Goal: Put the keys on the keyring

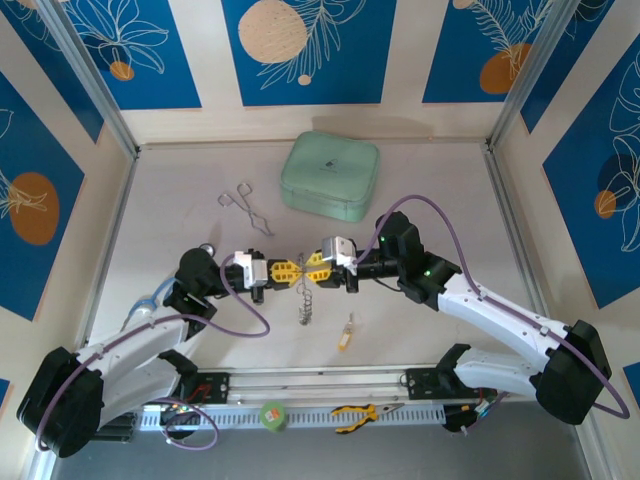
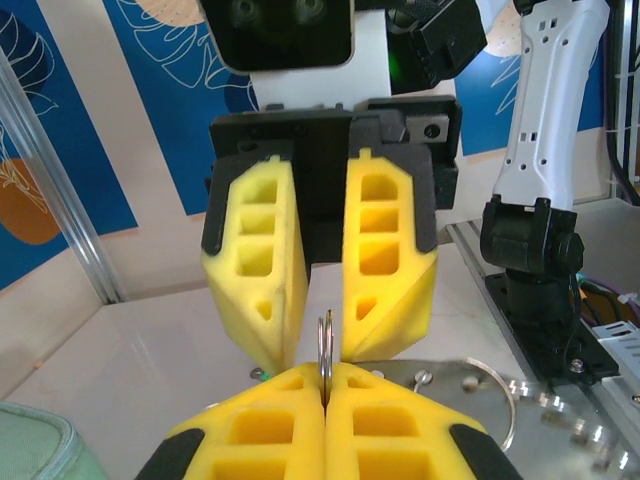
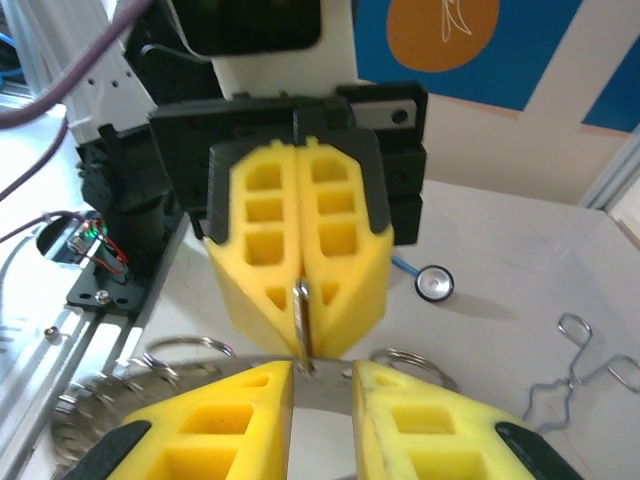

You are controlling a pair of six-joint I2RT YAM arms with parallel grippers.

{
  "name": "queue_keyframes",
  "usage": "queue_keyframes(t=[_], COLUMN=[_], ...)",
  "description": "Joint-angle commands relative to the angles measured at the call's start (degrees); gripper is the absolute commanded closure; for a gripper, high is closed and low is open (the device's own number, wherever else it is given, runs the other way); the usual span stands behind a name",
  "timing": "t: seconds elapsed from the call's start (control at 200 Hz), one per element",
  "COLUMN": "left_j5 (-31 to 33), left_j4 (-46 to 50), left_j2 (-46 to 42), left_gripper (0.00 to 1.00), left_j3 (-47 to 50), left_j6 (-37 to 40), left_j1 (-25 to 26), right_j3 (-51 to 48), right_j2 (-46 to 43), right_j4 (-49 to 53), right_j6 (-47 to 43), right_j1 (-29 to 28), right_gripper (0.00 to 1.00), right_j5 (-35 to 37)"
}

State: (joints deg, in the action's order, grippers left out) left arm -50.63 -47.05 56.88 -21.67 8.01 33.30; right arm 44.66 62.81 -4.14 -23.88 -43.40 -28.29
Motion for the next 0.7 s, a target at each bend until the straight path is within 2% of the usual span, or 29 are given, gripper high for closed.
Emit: queue_keyframes(t=[0.0, 0.17, 0.475, 0.555, 0.61, 0.62, 0.66, 0.695], left_j5=[-1.1, -1.1, -2.4, -2.4, -1.9, -1.6, -0.5, 0.3], left_j4=[-1.2, -1.3, -2.8, -3.0, -2.8, -2.8, -2.0, -0.4], left_j2=[0.0, 0.1, 0.2, 0.3, 0.3, 0.3, 0.0, -0.5], left_gripper=[1.00, 1.00, 1.00, 1.00, 1.00, 0.99, 0.83, 0.78], left_j3=[-1.0, -1.0, -1.0, -0.9, -0.9, -0.9, -0.8, -0.7], left_j6=[1.3, 1.4, 0.1, -0.2, -0.1, 0.0, 0.1, 0.8], left_j1=[0.4, 0.4, 0.4, 0.3, 0.4, 0.4, 0.4, 0.4], right_j3=[1.5, 1.7, 3.5, 4.2, 4.8, 4.9, 5.2, 5.6], right_j2=[-0.2, 0.4, 3.3, 3.7, 3.7, 3.6, 3.4, 3.1], right_j4=[-1.5, -1.5, -1.1, 0.0, 1.5, 1.7, 3.1, 4.5], right_j6=[0.3, 0.3, -0.4, -0.9, -1.7, -1.8, -2.7, -3.8], right_j1=[-0.1, -0.3, -0.8, -0.9, -0.9, -1.0, -1.0, -1.1], right_gripper=[0.77, 0.79, 0.92, 1.00, 1.00, 1.00, 1.00, 1.00], right_j5=[-4.9, -5.1, -2.5, -2.4, -1.6, -1.3, 0.0, 1.4])
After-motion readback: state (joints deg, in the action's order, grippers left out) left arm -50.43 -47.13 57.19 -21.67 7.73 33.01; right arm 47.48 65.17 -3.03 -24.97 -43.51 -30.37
